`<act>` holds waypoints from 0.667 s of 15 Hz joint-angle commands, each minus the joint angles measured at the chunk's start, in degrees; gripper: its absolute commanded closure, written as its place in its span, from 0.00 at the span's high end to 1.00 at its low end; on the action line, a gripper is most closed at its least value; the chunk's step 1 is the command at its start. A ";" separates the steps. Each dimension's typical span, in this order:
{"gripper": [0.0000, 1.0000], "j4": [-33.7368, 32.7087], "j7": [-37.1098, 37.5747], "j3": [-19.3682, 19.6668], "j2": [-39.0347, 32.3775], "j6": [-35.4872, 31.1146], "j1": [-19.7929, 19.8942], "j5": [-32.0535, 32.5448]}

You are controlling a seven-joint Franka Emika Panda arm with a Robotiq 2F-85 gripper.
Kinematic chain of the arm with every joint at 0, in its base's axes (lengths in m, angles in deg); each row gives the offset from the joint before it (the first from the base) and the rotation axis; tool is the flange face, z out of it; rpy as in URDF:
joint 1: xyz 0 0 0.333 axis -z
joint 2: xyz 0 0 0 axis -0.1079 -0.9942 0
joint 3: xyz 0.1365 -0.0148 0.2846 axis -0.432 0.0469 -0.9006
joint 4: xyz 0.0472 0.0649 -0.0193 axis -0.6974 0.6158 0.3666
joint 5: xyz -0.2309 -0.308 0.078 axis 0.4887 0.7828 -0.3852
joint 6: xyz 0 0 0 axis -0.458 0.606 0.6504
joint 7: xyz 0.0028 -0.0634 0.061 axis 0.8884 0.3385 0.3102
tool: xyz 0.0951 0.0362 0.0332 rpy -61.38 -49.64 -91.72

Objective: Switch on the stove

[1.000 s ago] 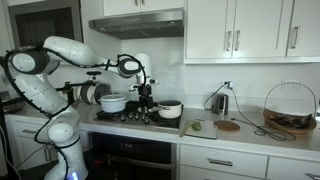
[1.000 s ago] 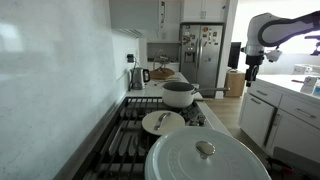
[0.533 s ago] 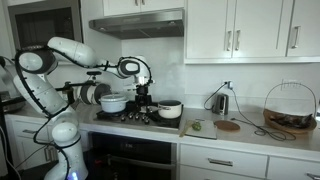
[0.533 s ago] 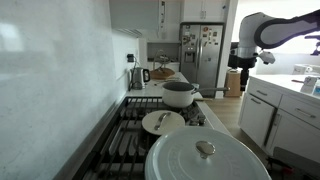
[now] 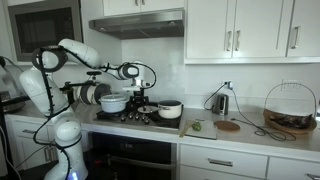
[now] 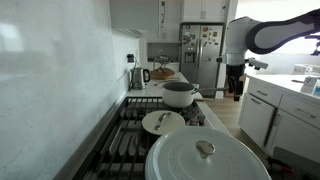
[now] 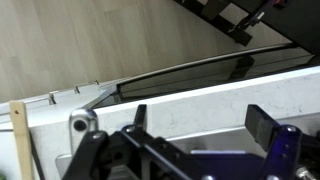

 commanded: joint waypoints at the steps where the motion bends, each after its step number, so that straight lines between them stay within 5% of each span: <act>1: 1.00 -2.84 -5.04 -0.94 -3.07 0.79 -1.60 -2.41; 10: 1.00 -4.55 -13.72 -3.31 -7.57 -4.76 -4.52 -8.64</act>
